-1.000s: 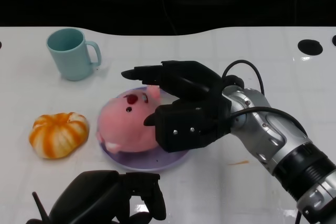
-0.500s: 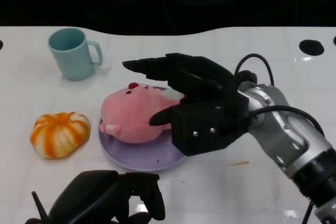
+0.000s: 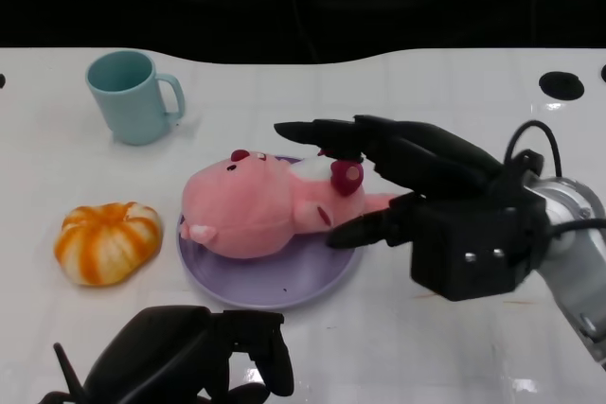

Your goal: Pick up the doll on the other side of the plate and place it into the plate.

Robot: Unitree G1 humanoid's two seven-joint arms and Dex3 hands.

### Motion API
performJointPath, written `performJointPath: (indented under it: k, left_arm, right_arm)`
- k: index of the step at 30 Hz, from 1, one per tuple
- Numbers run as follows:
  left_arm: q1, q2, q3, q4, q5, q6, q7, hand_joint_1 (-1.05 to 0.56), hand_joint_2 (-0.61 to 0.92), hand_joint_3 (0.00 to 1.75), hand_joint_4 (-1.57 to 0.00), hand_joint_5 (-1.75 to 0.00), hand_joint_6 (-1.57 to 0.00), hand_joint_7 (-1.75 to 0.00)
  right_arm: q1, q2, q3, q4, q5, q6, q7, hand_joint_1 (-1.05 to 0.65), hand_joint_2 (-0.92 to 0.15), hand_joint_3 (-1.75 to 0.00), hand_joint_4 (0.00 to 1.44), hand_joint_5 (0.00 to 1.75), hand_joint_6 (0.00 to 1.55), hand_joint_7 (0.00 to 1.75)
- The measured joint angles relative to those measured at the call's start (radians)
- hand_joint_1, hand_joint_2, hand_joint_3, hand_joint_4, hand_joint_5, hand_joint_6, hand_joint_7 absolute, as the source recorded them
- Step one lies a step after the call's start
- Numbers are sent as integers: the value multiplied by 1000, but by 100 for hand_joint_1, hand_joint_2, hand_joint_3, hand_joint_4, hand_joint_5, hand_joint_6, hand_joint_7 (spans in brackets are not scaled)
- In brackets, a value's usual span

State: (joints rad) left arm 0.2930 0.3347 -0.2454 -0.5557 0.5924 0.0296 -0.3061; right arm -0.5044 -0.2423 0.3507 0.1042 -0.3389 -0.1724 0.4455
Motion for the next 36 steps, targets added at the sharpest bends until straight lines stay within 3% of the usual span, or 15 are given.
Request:
performJointPath:
  k: [3, 9, 10, 13, 18, 26, 32, 36]
  left_arm:
    - [-2, 1, 1, 1, 0, 1, 0, -22, 72, 69, -73, -140, -76, -111]
    - [-8, 3, 4, 11, -2, 0, 0, -20, 70, 73, -74, -143, -77, -112]
    - [-8, 3, 4, 11, -2, -1, 0, -20, 69, 74, -74, -143, -77, -112]
    - [-9, 4, 6, 11, -3, -2, 0, -21, 68, 76, -73, -143, -76, -111]
    - [-10, 6, 11, 11, -3, -1, 0, -21, 68, 77, -73, -143, -76, -111]
    - [-10, 6, 14, 10, -6, -1, 0, -20, 69, 77, -73, -145, -77, -113]
    - [-10, 13, 28, 10, -29, -2, 0, -21, 68, 77, -73, -144, -76, -113]
    - [-9, 24, 42, 10, -39, -4, 0, -20, 68, 77, -72, -146, -76, -114]
  right_arm:
    - [53, -18, -32, -30, 40, -6, 4, -53, -92, -10, 20, 64, 35, 10]
    - [156, -27, -113, -56, 144, -45, -4, -11, -91, -8, 46, 101, 72, 26]
    - [172, -28, -123, -59, 153, -45, -4, -5, -88, -15, 48, 110, 76, 33]
    - [218, -48, -150, -86, 183, -35, 7, 6, -49, -102, 63, 124, 87, 53]
    - [269, -124, -188, -172, 216, 23, 71, 6, -42, -129, 87, 125, 102, 70]
    - [315, -229, -216, -232, 217, 72, 155, 3, -39, -135, 86, 165, 92, 119]
    - [353, -246, -218, -288, 205, 123, 157, 1, -38, -135, 85, 174, 78, 149]
    - [366, -246, -211, -289, 170, 131, 137, -1, -38, -135, 85, 175, 75, 155]
